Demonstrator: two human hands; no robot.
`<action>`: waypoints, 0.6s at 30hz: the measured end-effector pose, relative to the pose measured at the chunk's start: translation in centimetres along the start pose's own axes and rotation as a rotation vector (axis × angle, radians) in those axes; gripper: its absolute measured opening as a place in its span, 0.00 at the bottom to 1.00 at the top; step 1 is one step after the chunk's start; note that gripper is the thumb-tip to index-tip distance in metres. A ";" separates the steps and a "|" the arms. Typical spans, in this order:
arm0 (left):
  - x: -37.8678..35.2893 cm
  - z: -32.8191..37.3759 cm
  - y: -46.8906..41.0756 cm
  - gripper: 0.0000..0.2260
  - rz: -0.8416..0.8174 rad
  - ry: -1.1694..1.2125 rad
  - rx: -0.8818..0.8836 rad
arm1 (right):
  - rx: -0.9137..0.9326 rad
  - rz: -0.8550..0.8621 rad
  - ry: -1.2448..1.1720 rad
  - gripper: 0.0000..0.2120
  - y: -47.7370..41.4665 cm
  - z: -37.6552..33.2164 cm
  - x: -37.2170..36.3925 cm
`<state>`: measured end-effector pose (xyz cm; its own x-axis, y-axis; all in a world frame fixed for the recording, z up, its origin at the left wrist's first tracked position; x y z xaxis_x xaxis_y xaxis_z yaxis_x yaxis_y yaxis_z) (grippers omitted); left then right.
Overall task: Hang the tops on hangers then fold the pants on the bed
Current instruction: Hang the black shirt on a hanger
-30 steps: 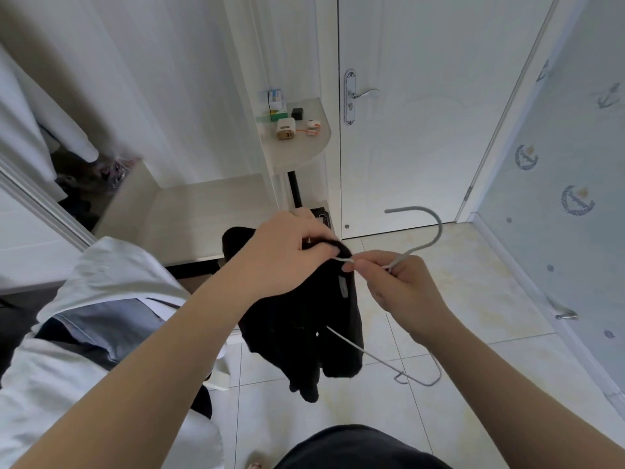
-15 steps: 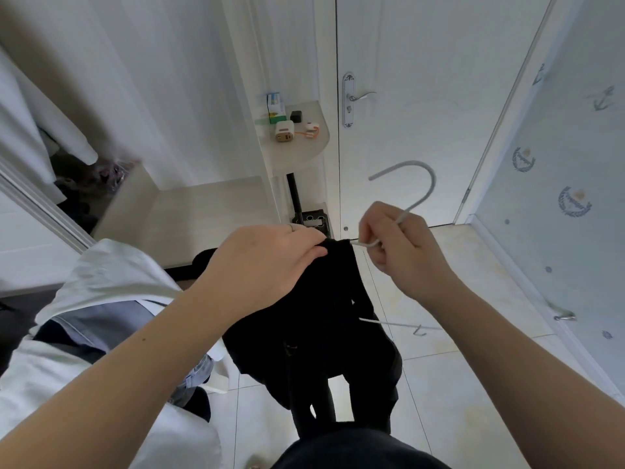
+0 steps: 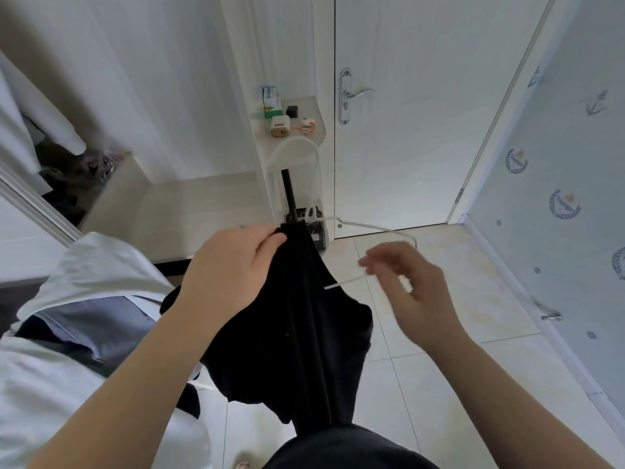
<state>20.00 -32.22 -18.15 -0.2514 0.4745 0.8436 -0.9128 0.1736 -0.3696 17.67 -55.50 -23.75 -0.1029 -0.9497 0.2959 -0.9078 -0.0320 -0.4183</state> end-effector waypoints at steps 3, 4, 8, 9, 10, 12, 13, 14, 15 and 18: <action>0.7 0.1 0.3 0.15 0.097 0.056 0.045 | -0.148 -0.304 0.021 0.20 0.6 1.6 -4.2; 0.7 0.4 0.4 0.15 0.112 0.086 0.057 | -0.172 -0.367 0.029 0.22 0.6 1.9 -5.4; -0.1 0.9 1.0 0.15 0.095 0.165 0.091 | -0.220 -0.416 -0.002 0.14 0.0 1.9 -8.3; -0.3 0.9 1.1 0.14 0.091 0.178 0.099 | -0.203 -0.411 0.024 0.10 -0.2 1.8 -8.7; -0.4 0.8 1.3 0.14 0.091 0.190 0.107 | -0.169 -0.406 0.075 0.07 -0.4 1.7 -9.0; -0.3 0.5 1.5 0.14 0.094 0.214 0.121 | -0.136 -0.414 0.137 0.05 -0.6 1.8 -9.4; -0.2 0.4 1.6 0.14 0.096 0.223 0.129 | -0.154 -0.440 0.117 0.06 -0.5 2.0 -9.5; -0.2 0.1 1.7 0.15 0.097 0.227 0.138 | -0.185 -0.480 0.068 0.06 -0.4 2.3 -9.8; -0.1 -0.1 1.7 0.15 0.093 0.226 0.145 | -0.216 -0.533 0.032 0.06 -0.1 2.7 -10.1; -0.8 -0.9 1.8 0.15 0.046 0.221 0.170 | -0.183 -0.650 0.255 0.07 0.5 4.6 -10.8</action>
<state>18.86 -31.50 -19.81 -0.2344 0.6588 0.7149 -0.9476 0.0095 -0.3193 20.25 -46.71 -31.13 0.4101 -0.6530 0.6367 -0.8688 -0.4922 0.0548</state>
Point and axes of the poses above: each hand's wrist, its own y-axis away from the middle knuckle, its own x-axis out of the back of the hand, z = x × y, the point moved 8 cm from there along -y, towards the middle knuckle
